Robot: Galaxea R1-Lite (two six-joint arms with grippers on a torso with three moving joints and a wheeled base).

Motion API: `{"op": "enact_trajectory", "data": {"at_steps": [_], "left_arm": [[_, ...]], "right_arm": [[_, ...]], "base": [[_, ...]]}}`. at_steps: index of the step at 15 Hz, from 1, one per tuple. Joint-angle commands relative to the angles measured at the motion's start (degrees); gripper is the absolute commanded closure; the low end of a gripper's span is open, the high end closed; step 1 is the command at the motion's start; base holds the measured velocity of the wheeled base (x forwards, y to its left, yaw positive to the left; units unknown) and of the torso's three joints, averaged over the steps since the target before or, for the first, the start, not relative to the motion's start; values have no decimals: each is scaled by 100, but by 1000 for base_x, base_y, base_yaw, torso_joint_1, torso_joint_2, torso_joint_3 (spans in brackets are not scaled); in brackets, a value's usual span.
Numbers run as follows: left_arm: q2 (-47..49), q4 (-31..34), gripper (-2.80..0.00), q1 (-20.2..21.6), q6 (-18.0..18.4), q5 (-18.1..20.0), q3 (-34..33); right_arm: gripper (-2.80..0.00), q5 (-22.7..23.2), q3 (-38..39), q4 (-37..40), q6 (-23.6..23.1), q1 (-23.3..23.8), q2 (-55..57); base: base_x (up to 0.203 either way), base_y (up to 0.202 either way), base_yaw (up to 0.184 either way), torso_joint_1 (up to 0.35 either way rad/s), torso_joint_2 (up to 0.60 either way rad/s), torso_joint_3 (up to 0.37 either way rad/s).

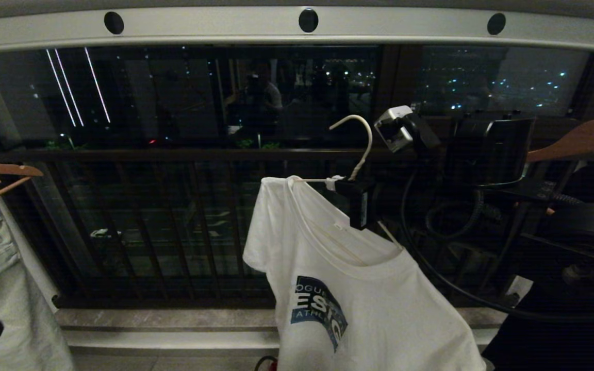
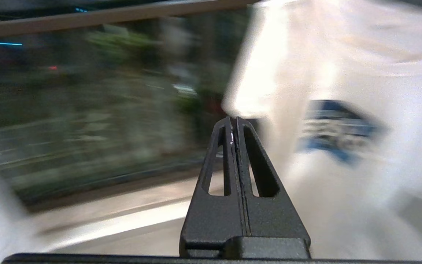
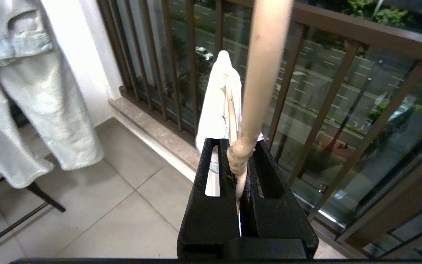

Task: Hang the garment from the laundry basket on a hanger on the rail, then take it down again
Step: Take the clothes off the clothes rack

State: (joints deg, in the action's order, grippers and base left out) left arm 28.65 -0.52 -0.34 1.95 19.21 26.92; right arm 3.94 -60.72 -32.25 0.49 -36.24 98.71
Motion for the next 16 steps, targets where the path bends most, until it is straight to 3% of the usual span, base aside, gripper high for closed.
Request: {"op": "enact_trajectory", "data": {"at_steps": [1,4,7,11,12,14,16], "left_arm": [[1561,3,0,-130,2,585,606],[3226,-18,0,-966,13,1114,1440],[4661,-365,0,-1769,12,1309,1960],[6024,-1515,0,-2126,-15,1152,2152],[6174,-1766,-280,-2167,-41,1017,2143],[6283,-2011,-280,-2236,-221,823,2155],[6322,-2278,-280,-2335,-408,318,2194]], "right_arm": [[0,19,16,-23,-4,3,17],[0,0,-37,-28,-20,3,80],[0,-25,-193,-48,-33,77,274],[0,-34,-348,-45,-22,133,498],[0,-34,-362,-45,-22,136,527],[0,-36,-362,-45,-22,135,587],[0,-34,-354,-45,-22,135,606]], "base": [[0,0,0,0,0,0],[0,0,0,0,0,0],[0,0,0,0,0,0],[0,0,0,0,0,0],[0,0,0,0,0,0],[0,0,0,0,0,0],[0,0,0,0,0,0]]}}
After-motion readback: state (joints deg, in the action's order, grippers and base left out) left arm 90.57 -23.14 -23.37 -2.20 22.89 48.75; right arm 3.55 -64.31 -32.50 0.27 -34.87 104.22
